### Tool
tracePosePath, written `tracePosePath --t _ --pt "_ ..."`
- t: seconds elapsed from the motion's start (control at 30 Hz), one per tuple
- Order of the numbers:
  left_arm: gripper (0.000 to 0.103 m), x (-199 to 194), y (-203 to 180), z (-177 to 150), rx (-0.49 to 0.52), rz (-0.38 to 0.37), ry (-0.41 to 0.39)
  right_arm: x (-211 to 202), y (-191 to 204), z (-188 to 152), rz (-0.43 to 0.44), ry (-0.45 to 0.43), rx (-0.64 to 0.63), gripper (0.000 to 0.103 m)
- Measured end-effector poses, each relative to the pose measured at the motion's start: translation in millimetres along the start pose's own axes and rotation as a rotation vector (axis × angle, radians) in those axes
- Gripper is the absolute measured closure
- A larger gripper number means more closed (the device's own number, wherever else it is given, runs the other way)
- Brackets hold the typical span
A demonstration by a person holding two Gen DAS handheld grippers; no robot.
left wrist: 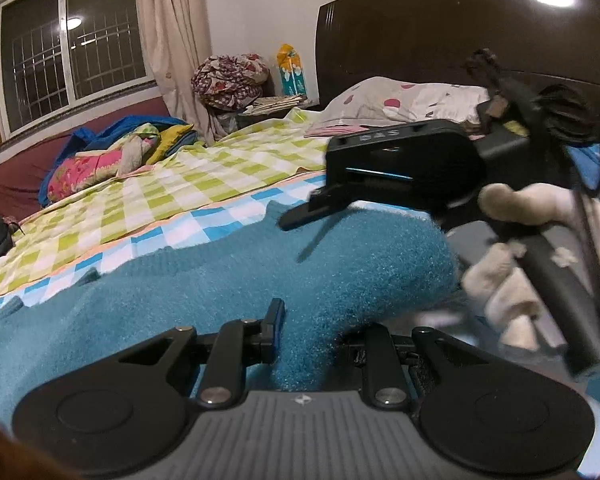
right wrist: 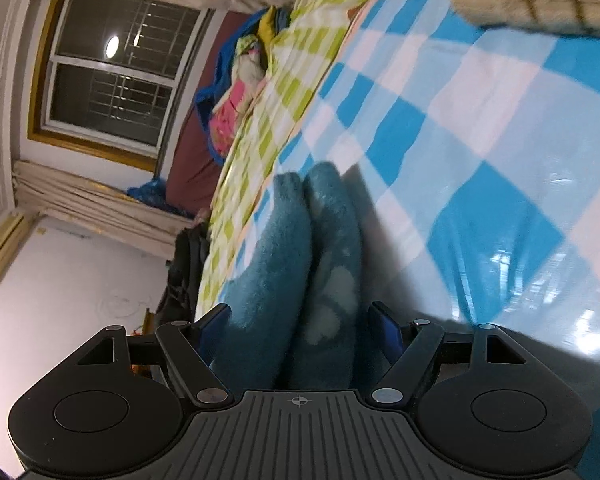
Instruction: Fold small clothes
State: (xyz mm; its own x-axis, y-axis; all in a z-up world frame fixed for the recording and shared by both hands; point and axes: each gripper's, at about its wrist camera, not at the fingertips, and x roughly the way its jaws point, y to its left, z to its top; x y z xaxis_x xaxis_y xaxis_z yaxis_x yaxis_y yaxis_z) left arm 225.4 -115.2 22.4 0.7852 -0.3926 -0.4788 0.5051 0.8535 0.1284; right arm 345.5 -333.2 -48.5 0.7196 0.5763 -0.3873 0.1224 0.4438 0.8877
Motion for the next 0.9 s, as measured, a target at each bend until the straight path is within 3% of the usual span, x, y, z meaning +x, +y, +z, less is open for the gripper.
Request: tracePosePath --t 0.13,0.17,0.23,0.33,0.77,0.9 --pt "0.076 -1.7 -0.7 0.5 0.0 0.002 -0.002 13.4 3.8 2.3 0.022 0.032 0.012 0.031" --pt "0.076 -1.8 -0.1 0.8 -0.006 0.002 -0.002 14.3 4.3 1.4 0.022 0.034 0.013 0.035" --pt "0.077 -3.1 -1.0 0.0 -0.023 -0.001 0.006 16.9 1.4 -1.8 0.016 0.058 0.037 0.062" --pt "0.077 -5.4 -6.3 -2.9 -0.02 -0.011 0.012 11.1 -4.6 -7.9 -0.008 0.056 0.038 0.073" --pt "0.076 -36.4 -25.9 17.9 -0.119 -0.131 -0.063 -59.1 25.7 -6.5 -0.028 -0.063 -0.045 0.076" --pt "0.061 -56.8 -6.1 11.9 -0.135 -0.181 -0.057 -70.9 29.5 -13.5 -0.039 -0.065 -0.064 0.077"
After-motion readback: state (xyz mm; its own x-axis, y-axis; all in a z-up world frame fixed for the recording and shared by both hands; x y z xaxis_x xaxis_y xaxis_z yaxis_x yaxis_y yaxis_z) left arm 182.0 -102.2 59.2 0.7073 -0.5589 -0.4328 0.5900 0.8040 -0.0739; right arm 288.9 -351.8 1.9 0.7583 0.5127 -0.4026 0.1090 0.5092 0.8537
